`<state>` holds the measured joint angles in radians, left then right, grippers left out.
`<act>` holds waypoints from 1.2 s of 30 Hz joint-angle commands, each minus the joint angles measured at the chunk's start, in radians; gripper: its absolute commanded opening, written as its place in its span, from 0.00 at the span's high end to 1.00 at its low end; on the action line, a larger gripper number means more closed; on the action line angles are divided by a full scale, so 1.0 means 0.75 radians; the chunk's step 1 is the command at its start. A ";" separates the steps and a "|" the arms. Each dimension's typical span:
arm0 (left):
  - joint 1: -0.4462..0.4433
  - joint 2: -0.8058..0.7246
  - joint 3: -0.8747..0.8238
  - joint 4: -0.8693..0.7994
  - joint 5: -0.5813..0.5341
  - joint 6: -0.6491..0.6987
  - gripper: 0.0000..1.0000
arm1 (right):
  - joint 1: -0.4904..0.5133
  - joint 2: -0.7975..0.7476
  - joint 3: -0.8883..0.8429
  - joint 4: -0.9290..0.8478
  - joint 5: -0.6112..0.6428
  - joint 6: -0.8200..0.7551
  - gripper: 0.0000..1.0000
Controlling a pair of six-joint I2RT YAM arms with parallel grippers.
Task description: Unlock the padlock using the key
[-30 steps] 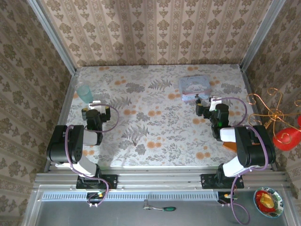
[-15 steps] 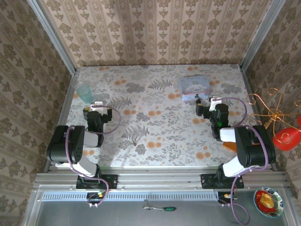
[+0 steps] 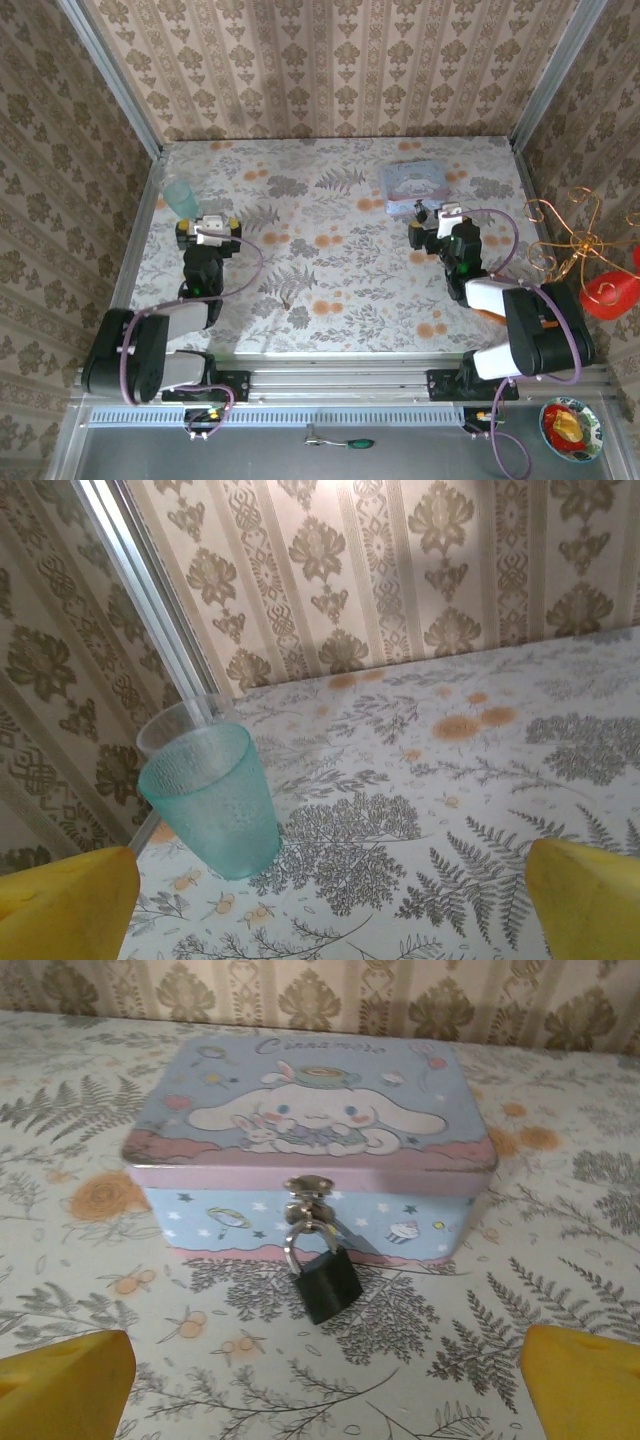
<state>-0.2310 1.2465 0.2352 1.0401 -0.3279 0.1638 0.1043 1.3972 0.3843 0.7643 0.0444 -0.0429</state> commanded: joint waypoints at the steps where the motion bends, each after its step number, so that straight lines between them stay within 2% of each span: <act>1: -0.019 -0.174 0.062 -0.275 -0.073 -0.094 0.00 | 0.064 -0.069 0.049 -0.125 0.076 -0.088 0.00; 3: -0.016 -0.254 0.134 -0.523 -0.135 -0.266 0.00 | 0.103 -0.109 0.079 -0.206 0.103 -0.117 0.00; 6: -0.005 -0.269 0.286 -0.896 -0.311 -0.530 0.00 | 0.192 -0.182 0.153 -0.390 0.163 -0.100 0.00; 7: 0.002 -0.264 0.347 -1.062 -0.323 -0.582 0.00 | 0.222 -0.202 0.171 -0.433 0.147 -0.082 0.00; 9: 0.011 -0.260 0.412 -1.217 -0.269 -0.591 0.00 | 0.319 -0.240 0.212 -0.523 0.183 -0.112 0.00; 13: 0.023 -0.321 0.425 -1.297 -0.118 -0.651 0.00 | 0.490 -0.279 0.334 -0.659 0.260 -0.111 0.00; 16: 0.028 -0.403 0.412 -1.356 -0.046 -0.755 0.00 | 0.561 -0.288 0.499 -0.841 0.301 0.005 0.00; 19: 0.052 -0.486 0.353 -1.351 0.077 -0.805 0.00 | 0.558 -0.278 0.623 -0.970 0.257 0.232 0.00; 22: 0.054 -0.522 0.285 -1.357 0.146 -0.816 0.00 | 0.535 -0.272 0.617 -1.032 0.427 0.604 0.00; 23: 0.054 -0.528 0.283 -1.387 0.172 -0.805 0.00 | 0.517 -0.272 0.603 -1.039 0.401 0.677 0.00; 25: 0.052 -0.551 0.286 -1.490 0.223 -0.801 0.00 | 0.483 -0.266 0.580 -1.012 0.207 0.676 0.00; 26: 0.049 -0.568 0.286 -1.520 0.245 -0.801 0.00 | 0.491 -0.255 0.587 -1.019 0.165 0.661 0.00; 31: -0.021 -0.717 0.231 -1.603 0.283 -0.798 0.00 | 0.607 -0.157 0.702 -1.219 0.177 0.674 0.00; 36: -0.072 -0.867 0.108 -1.563 0.266 -0.802 0.00 | 0.786 -0.061 0.790 -1.349 0.187 0.751 0.01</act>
<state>-0.2718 0.6468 0.3679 -0.1177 -0.1410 -0.4244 0.6331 1.3220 0.9195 -0.1490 0.1970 0.4545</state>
